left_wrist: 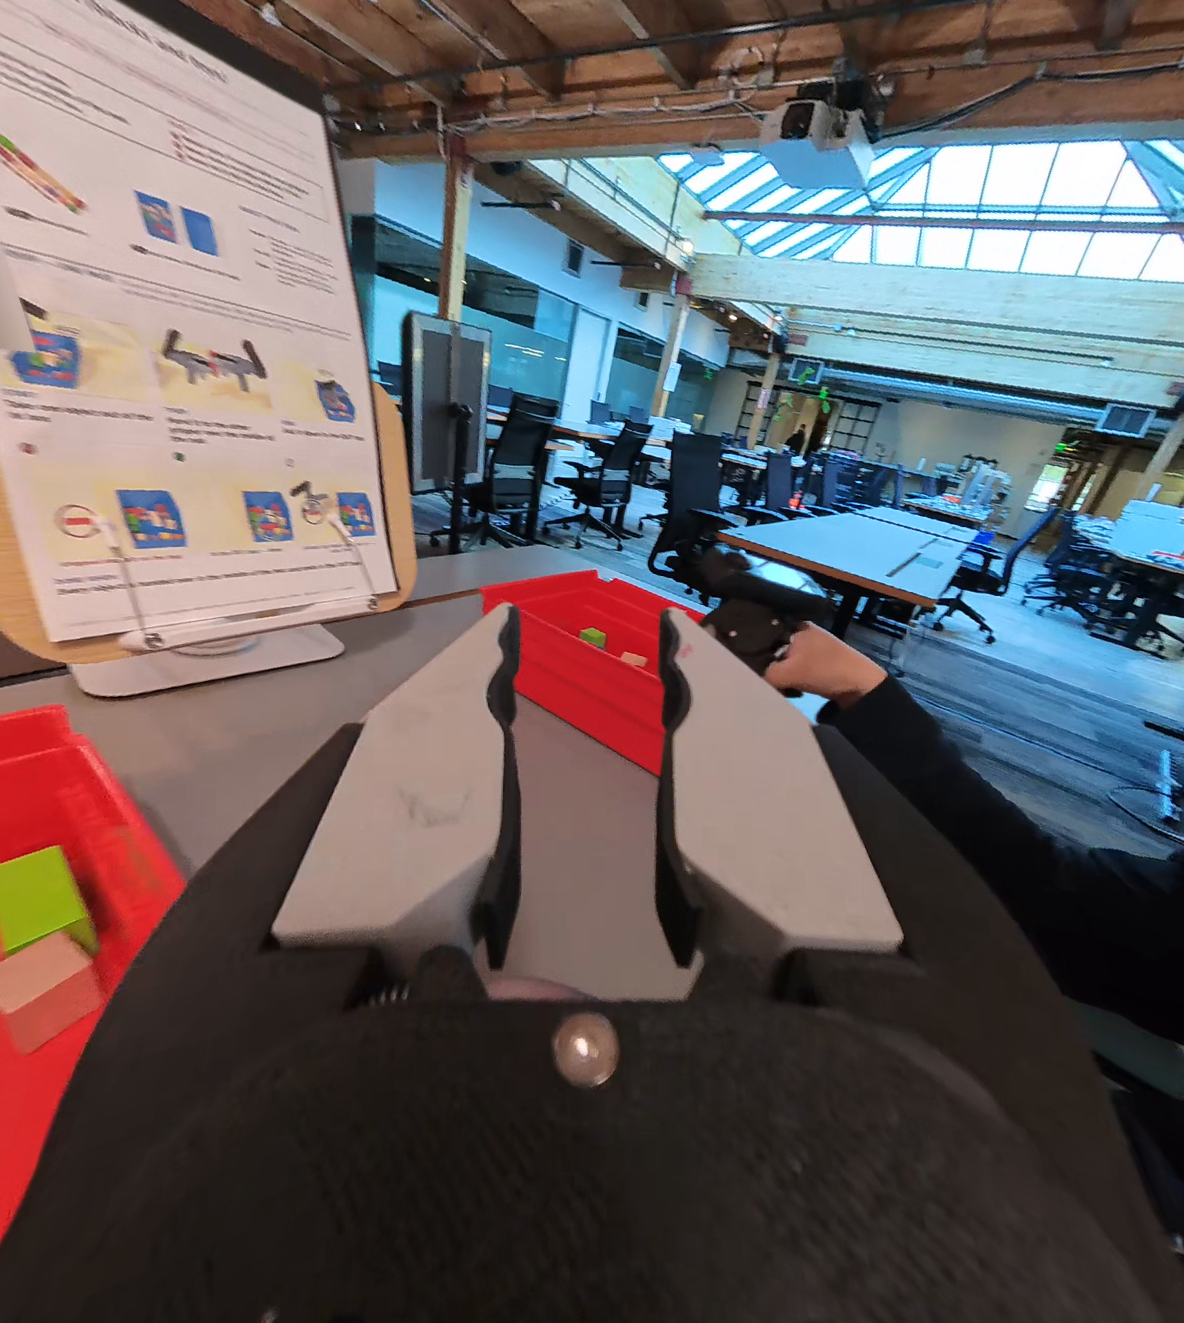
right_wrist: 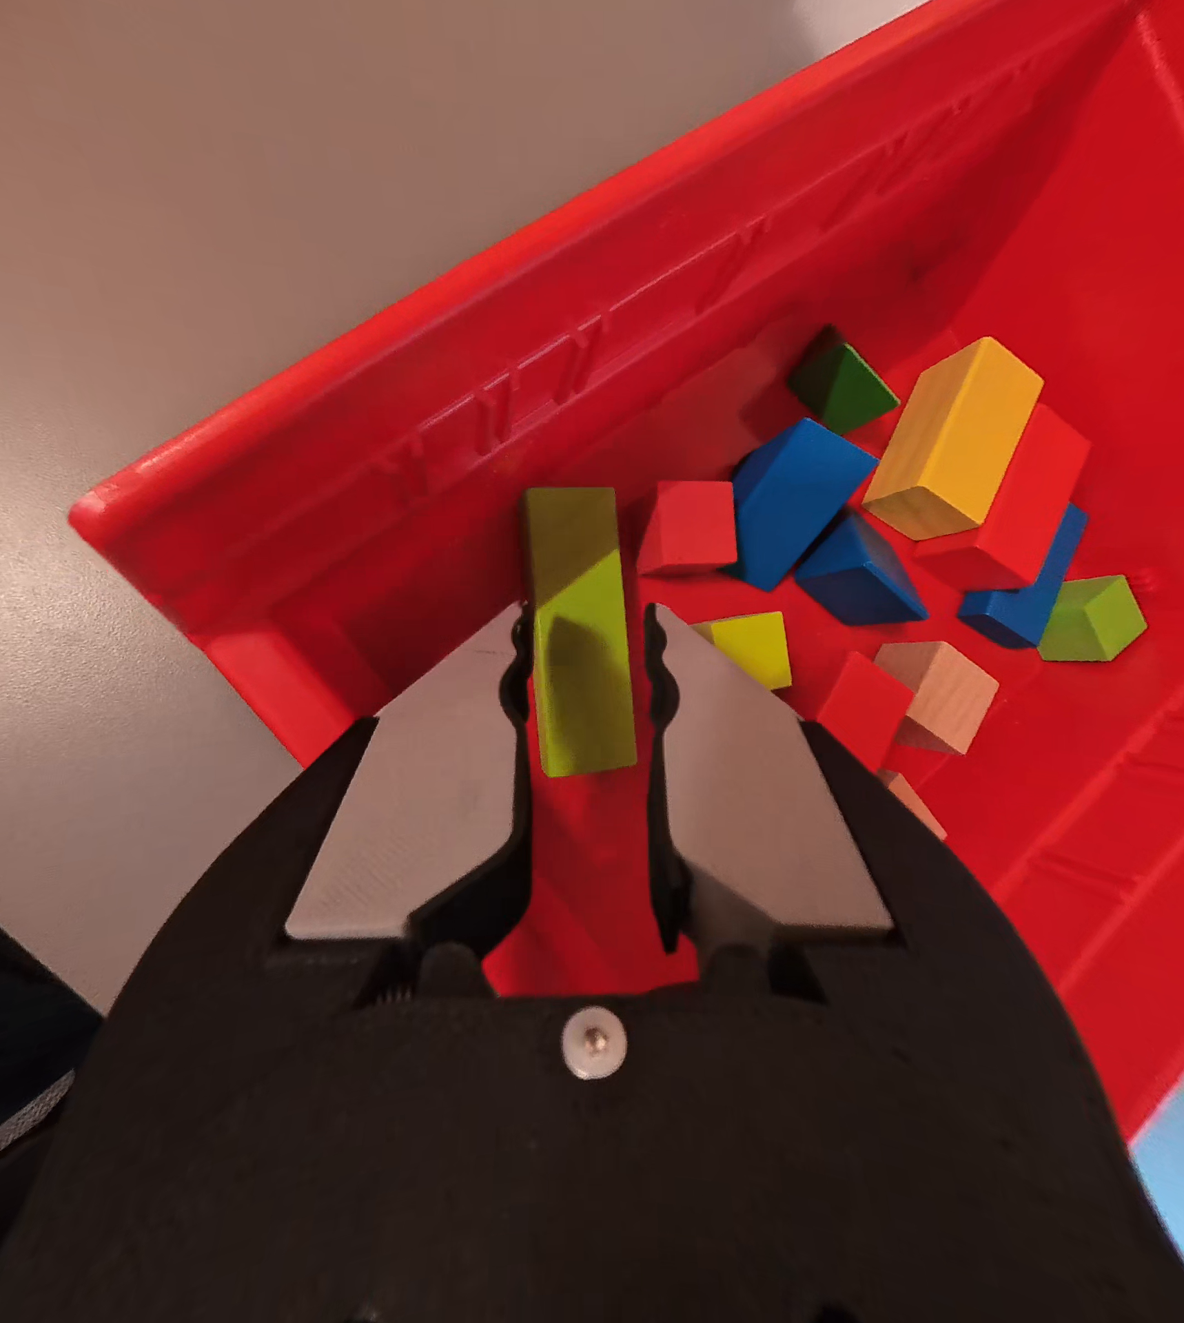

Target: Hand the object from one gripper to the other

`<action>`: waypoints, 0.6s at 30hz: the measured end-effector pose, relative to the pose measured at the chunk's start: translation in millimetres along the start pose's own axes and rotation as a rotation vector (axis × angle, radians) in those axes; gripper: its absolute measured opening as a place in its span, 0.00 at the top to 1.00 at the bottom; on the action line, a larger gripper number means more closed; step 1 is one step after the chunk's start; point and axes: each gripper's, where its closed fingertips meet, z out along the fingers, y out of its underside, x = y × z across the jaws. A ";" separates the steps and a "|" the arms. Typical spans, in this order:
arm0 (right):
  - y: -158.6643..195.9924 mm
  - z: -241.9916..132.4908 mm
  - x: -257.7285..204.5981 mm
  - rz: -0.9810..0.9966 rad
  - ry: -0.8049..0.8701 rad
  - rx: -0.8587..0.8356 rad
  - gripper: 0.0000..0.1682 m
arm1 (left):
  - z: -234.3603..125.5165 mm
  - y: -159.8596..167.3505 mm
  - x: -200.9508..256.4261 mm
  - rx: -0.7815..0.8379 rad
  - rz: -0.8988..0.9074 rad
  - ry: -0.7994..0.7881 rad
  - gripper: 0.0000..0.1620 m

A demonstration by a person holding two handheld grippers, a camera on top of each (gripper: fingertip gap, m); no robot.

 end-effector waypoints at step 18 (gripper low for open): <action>-71.5 -94.4 4.4 0.139 0.106 0.471 0.86 | -70.6 61.4 -132.2 -0.418 0.108 -0.585 0.63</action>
